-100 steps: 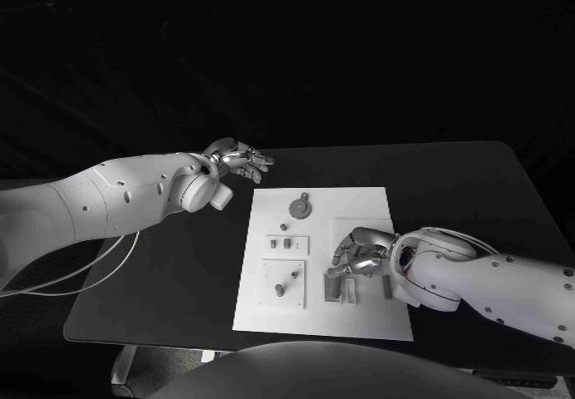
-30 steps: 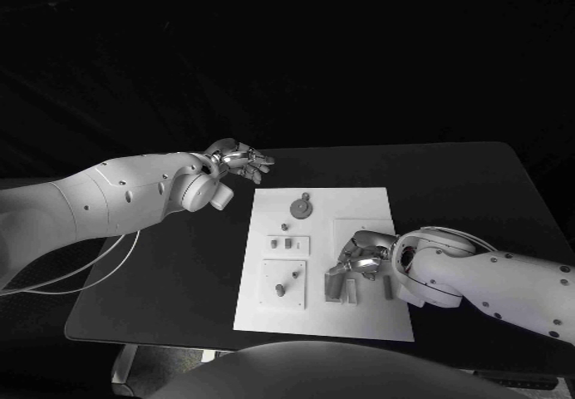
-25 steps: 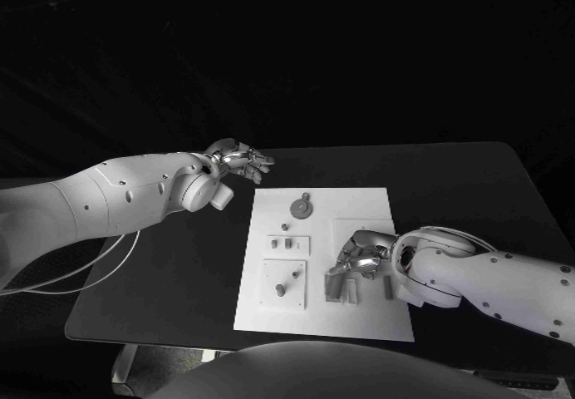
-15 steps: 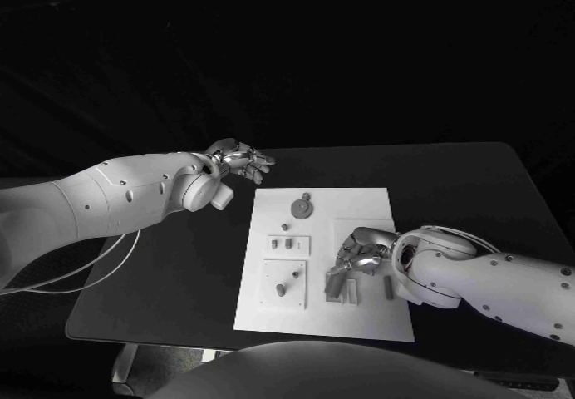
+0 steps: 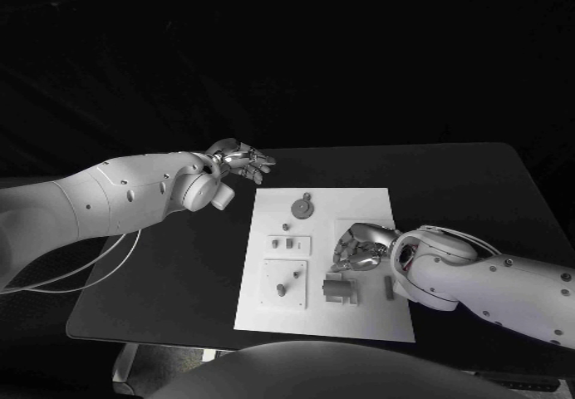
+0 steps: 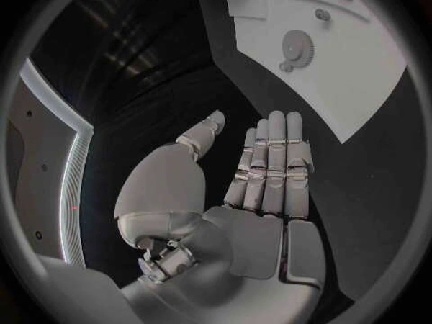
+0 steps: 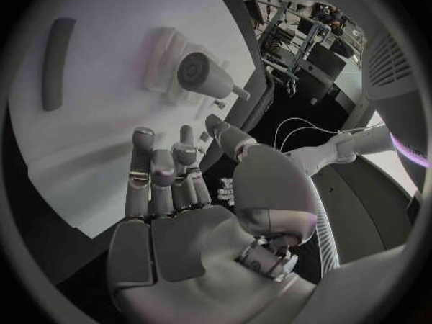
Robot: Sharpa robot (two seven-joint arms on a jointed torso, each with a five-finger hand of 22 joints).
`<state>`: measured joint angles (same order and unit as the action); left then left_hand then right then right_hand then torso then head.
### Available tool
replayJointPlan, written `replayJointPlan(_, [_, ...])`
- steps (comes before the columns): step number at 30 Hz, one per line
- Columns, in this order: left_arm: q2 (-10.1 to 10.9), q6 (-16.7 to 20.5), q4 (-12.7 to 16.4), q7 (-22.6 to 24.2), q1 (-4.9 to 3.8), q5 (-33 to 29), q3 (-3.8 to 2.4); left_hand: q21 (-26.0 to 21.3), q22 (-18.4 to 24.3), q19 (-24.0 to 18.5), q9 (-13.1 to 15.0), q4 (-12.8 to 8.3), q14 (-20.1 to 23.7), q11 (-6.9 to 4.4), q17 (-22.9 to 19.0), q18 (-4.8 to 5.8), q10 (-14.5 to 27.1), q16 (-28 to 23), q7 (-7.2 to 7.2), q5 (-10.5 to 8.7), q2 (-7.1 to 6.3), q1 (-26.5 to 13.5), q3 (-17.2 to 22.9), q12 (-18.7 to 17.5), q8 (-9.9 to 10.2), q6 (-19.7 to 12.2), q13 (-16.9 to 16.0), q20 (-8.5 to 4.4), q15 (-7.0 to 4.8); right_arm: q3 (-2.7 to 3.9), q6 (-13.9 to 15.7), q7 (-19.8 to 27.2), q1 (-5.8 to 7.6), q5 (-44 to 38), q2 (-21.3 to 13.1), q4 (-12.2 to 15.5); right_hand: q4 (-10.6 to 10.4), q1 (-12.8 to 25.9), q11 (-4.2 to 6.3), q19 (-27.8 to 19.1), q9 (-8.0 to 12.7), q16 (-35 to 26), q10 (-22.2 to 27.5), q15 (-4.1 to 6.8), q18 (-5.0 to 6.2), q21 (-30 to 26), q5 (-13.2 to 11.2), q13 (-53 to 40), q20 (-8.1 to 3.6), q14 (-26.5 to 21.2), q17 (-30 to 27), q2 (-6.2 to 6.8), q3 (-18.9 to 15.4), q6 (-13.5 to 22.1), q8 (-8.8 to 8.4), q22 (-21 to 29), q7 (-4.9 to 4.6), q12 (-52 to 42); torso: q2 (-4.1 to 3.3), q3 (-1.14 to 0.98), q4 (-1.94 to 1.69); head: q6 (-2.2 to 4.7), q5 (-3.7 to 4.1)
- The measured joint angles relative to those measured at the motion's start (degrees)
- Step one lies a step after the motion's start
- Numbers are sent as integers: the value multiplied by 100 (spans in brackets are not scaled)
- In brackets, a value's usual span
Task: Assemble the parts on the task board
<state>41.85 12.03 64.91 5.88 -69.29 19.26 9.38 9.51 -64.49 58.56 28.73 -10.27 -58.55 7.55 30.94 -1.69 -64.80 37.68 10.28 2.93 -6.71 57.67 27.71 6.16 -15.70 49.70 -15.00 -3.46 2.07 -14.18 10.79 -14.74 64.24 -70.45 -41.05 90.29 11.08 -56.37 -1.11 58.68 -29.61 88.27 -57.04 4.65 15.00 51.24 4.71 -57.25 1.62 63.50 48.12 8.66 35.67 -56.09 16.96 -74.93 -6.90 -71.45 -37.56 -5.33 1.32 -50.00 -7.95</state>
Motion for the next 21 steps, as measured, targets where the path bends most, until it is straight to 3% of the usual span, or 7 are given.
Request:
replayJointPlan(14, [1,0,-2,-11,0,14,0,0,1,0,0,0,0,0,5,37,0,0,0,0,0,0,0,0,0,0,-1,0,0,0,141,112,-3,-58,-10,21,-283,92,0,19,-40,0,0,23,0,0,0,29,-19,24,-14,247,-39,-9,29,0,8,-22,1,-1,1,0,-4])
replayJointPlan(21, [0,0,-3,-12,0,18,0,0,-4,0,1,0,0,0,11,-6,0,-22,0,0,0,0,0,0,0,0,4,0,0,0,265,262,-5,-65,-125,113,-303,-23,0,40,-34,0,0,23,-2,0,0,35,-39,24,-19,374,-32,194,-41,0,-57,-25,1,0,1,0,-4])
